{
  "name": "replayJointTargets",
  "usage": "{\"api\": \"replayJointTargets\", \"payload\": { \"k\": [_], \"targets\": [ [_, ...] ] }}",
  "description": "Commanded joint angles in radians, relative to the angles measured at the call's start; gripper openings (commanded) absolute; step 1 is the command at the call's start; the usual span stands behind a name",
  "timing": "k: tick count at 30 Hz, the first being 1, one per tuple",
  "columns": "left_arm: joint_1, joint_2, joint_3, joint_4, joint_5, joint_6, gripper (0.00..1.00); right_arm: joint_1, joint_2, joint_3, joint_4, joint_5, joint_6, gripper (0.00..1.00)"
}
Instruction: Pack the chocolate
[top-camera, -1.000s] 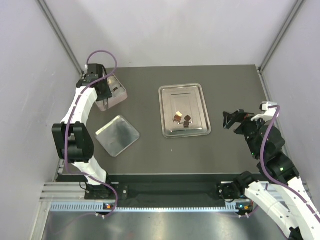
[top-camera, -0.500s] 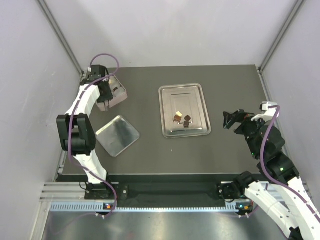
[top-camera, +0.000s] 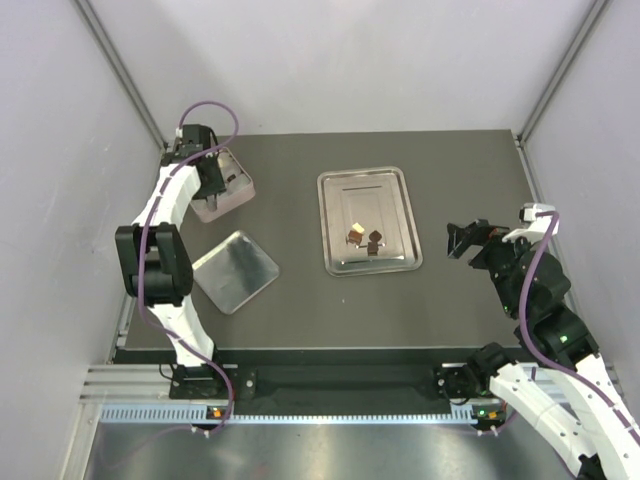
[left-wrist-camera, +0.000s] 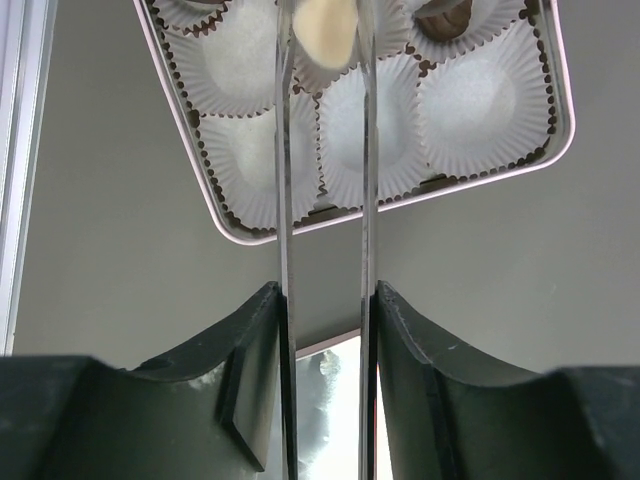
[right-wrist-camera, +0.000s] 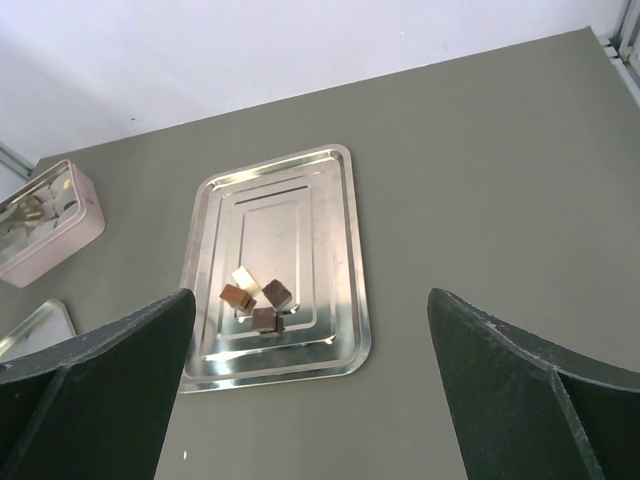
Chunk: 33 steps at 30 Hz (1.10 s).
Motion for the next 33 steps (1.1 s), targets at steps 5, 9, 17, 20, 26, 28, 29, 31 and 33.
{"api": "replayJointTargets", "payload": {
  "k": [5, 9, 17, 20, 26, 28, 29, 31, 33],
  "targets": [
    [0.005, 0.0, 0.059, 0.012, -0.019, 0.012, 0.49, -0.002, -0.008, 0.016, 0.04, 0.021, -0.008, 1.0],
    [0.004, -0.011, 0.079, 0.001, -0.003, 0.014, 0.5, -0.002, -0.005, 0.022, 0.037, 0.016, -0.005, 1.0],
    [-0.01, -0.112, 0.089, -0.01, 0.12, -0.012, 0.49, -0.002, 0.001, 0.036, 0.021, 0.013, -0.002, 1.0],
    [-0.068, -0.175, 0.066, -0.011, 0.188, -0.006, 0.49, -0.002, 0.003, 0.036, 0.005, 0.022, -0.005, 1.0],
    [-0.313, -0.293, -0.022, 0.007, 0.191, 0.009, 0.49, -0.002, 0.017, 0.04, -0.024, 0.03, -0.025, 1.0],
    [-0.421, -0.313, -0.049, 0.01, 0.182, 0.005, 0.49, -0.002, 0.026, 0.036, -0.038, 0.036, -0.037, 1.0],
    [-0.453, -0.316, -0.059, 0.01, 0.174, 0.003, 0.49, -0.002, 0.029, 0.036, -0.058, 0.042, -0.039, 1.0],
    [-0.541, -0.327, -0.088, 0.01, 0.163, -0.009, 0.49, -0.002, 0.031, 0.039, -0.078, 0.047, -0.042, 1.0],
    [-0.612, -0.339, -0.129, 0.021, 0.16, -0.012, 0.49, -0.002, 0.023, 0.037, -0.102, 0.059, -0.031, 1.0]
  ]
}}
